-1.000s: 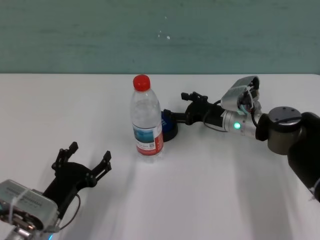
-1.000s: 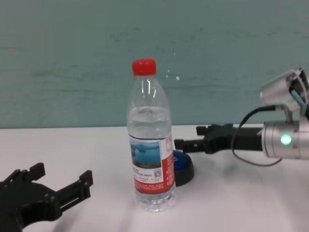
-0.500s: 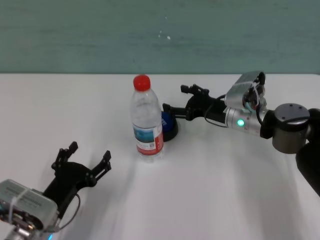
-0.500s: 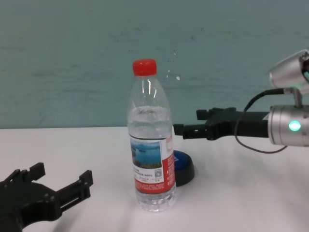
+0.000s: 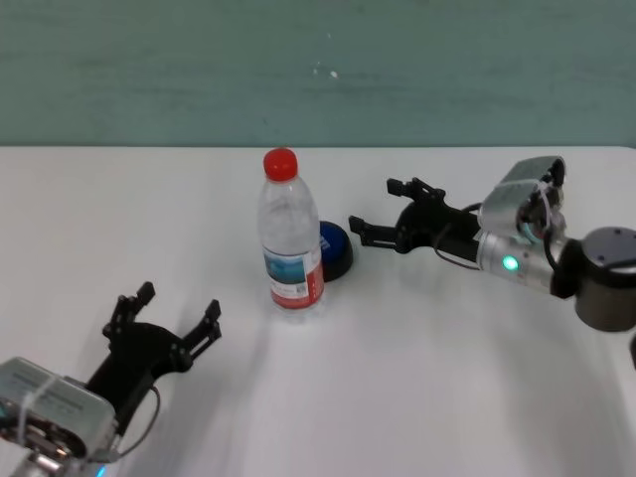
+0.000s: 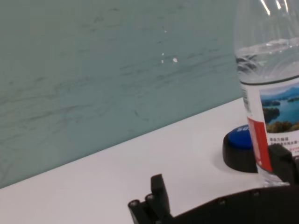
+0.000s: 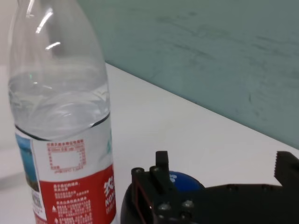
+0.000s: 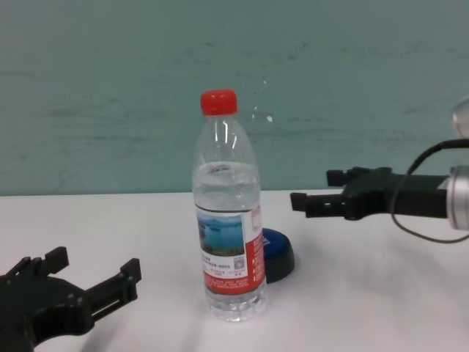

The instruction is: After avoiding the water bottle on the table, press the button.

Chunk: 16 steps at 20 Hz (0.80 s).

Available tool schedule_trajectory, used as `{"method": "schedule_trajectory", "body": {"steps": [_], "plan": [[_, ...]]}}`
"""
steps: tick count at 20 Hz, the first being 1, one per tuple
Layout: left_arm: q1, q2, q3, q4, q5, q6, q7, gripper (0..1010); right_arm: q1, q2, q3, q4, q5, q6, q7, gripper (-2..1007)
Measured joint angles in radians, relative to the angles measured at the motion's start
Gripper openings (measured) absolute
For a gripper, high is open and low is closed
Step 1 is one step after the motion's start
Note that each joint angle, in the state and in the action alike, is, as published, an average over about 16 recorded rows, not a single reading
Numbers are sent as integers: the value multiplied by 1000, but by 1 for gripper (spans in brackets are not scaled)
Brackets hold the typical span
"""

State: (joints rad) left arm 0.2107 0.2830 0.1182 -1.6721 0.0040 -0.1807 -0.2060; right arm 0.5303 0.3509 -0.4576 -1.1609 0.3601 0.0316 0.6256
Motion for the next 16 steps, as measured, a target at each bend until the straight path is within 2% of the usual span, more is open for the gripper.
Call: {"method": "schedule_trajectory", "body": {"steps": [4,9,13,16], "plan": [[0,0,0,0,0,0,0,1000,-70,41,19,-101,23,17,-43,1004],[0,0,0,0,0,0,0,1000,-170,89,55,-232,53,31,-104,1004],[0,0,0,0,0,0,0,1000,-259,119,92,-333,75,30,-156,1004],[0,0,0,0,0,0,0,1000,-327,132,124,-396,90,21,-193,1004]]}}
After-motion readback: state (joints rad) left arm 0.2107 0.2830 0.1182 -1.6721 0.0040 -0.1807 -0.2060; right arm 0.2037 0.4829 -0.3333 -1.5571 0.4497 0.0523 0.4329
